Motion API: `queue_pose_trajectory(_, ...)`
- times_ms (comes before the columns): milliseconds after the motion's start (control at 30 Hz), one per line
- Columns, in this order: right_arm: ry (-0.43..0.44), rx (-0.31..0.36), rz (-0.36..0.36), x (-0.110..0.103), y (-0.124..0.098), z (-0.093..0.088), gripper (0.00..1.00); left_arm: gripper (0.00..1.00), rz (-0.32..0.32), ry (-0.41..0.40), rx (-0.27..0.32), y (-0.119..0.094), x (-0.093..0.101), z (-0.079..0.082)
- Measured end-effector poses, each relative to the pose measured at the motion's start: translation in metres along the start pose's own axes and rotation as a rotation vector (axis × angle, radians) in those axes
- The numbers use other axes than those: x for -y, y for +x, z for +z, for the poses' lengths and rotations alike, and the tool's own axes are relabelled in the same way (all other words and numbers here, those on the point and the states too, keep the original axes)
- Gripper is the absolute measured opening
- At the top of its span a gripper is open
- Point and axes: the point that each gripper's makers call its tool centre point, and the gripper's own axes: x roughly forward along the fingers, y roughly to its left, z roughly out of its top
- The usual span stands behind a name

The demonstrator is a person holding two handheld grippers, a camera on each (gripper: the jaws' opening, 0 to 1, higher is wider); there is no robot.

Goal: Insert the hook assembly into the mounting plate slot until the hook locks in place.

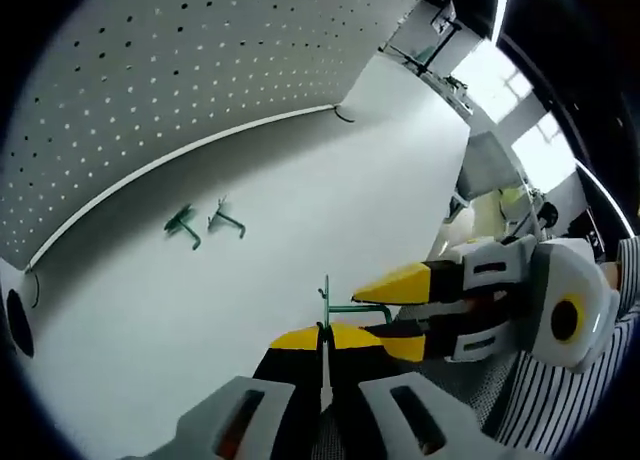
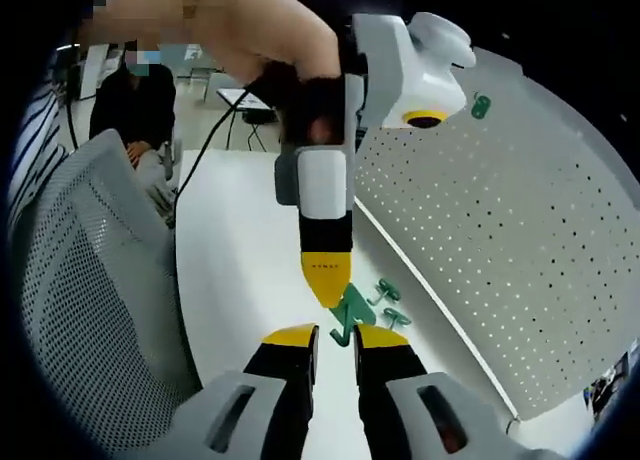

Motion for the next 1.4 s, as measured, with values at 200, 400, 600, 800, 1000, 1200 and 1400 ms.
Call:
queue_pose_trajectory(200, -0.059, 0.003, -0.007, 0.0001, 0.0005, 0.0025, 0.08, 0.01, -0.016, -0.011, -0.028, 0.0014, 0.003, -0.0056)
queue_pose_trajectory(400, -0.136, -0.013, -0.006, -0.0007, 0.0, 0.0026, 0.05, 0.01, -0.032, -0.042, -0.032, -0.0008, 0.002, -0.0054)
queue_pose_trajectory(600, -0.16, -0.006, -0.014, 0.0019, 0.0008, 0.0046, 0.04, 0.01, -0.042, -0.044, -0.034, -0.0029, 0.002, -0.0056)
queue_pose_trajectory(800, -0.166, -0.002, -0.002, -0.0019, -0.0008, 0.005, 0.01, 0.01, -0.047, -0.038, -0.042, -0.0027, 0.0028, -0.0078)
queue_pose_trajectory(1000, -0.107, 0.002, 0.0, -0.001, -0.0022, 0.003, 0.01, 0.01, -0.058, -0.041, -0.034, -0.001, 0.0046, -0.0077)
queue_pose_trajectory(1200, -0.102, 0.0, 0.006, 0.0007, -0.0015, 0.0028, 0.01, 0.01, -0.064, -0.057, -0.018, -0.0007, 0.0038, -0.0063)
queue_pose_trajectory(1400, -0.112, -0.001, 0.012, 0.0013, -0.0009, 0.0068, 0.01, 0.01, -0.066, -0.051, -0.007, -0.0046, 0.0031, -0.0057)
